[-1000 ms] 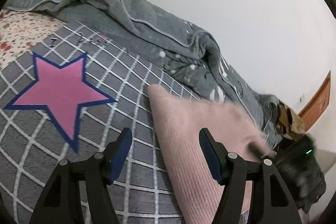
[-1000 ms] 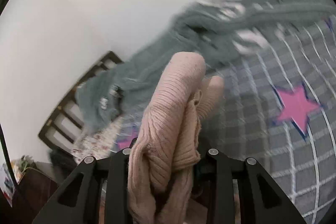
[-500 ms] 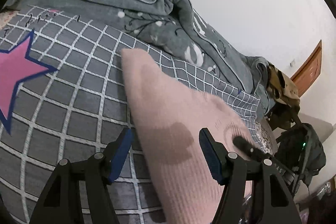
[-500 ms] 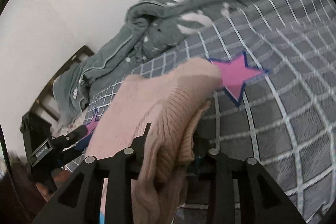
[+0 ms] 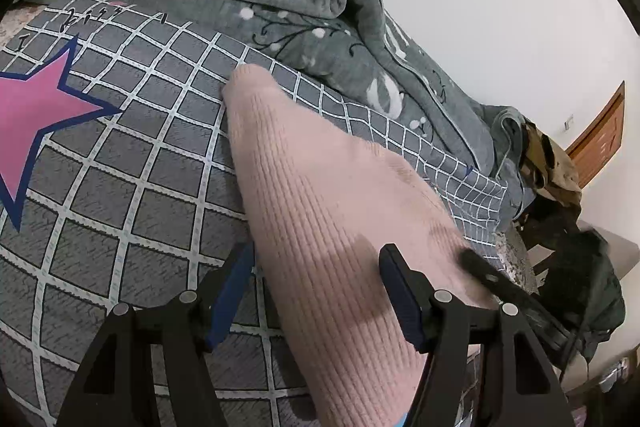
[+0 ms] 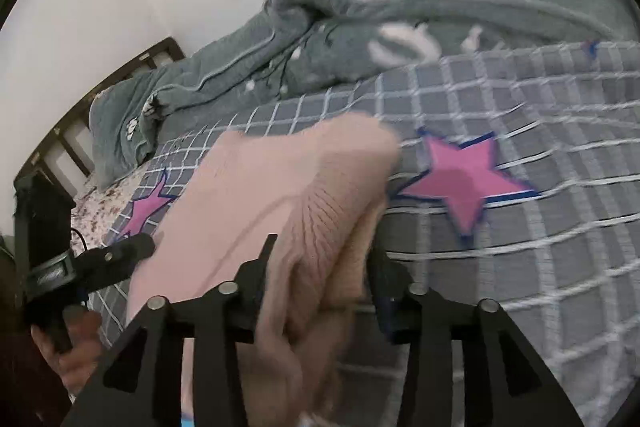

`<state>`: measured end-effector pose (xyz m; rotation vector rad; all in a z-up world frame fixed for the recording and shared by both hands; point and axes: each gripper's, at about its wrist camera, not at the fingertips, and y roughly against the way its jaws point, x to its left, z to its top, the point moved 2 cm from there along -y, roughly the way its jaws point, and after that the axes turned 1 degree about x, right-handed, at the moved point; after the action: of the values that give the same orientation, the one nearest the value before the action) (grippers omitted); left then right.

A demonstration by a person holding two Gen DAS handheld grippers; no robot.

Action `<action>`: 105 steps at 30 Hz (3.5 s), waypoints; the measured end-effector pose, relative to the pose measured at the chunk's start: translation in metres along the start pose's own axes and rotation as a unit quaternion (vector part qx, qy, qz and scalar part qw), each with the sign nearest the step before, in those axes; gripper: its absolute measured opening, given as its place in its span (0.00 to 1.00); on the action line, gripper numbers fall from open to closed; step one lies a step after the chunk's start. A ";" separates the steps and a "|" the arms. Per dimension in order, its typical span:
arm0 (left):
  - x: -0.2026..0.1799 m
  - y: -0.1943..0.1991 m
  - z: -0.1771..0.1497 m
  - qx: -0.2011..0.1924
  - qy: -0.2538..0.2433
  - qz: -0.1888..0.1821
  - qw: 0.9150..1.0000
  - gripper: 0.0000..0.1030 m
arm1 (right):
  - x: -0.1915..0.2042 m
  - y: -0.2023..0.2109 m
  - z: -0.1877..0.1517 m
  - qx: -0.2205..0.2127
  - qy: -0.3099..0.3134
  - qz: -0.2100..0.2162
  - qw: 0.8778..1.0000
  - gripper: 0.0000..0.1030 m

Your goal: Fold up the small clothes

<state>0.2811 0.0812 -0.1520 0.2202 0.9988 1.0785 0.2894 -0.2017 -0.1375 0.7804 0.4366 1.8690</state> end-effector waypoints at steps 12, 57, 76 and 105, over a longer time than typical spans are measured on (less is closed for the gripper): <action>-0.003 0.008 -0.010 -0.004 -0.004 -0.003 1.000 0.62 | 0.013 -0.006 -0.018 0.002 -0.027 0.032 0.999 0.11; -0.023 0.038 -0.083 -0.034 -0.122 0.087 0.988 0.10 | 0.033 0.016 -0.077 0.006 -0.009 0.037 0.999 0.09; 0.009 0.076 -0.072 -0.037 -0.099 0.065 0.992 0.40 | 0.061 0.089 -0.084 -0.063 0.097 0.035 0.993 0.15; -0.037 0.045 -0.018 -0.080 -0.102 0.020 0.991 0.48 | 0.069 0.013 -0.039 -0.076 0.117 -0.051 0.989 0.19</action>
<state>0.2350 0.0682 -0.1149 0.2168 0.7238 1.1416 0.2351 -0.1424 -0.1361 0.4305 0.4656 1.8801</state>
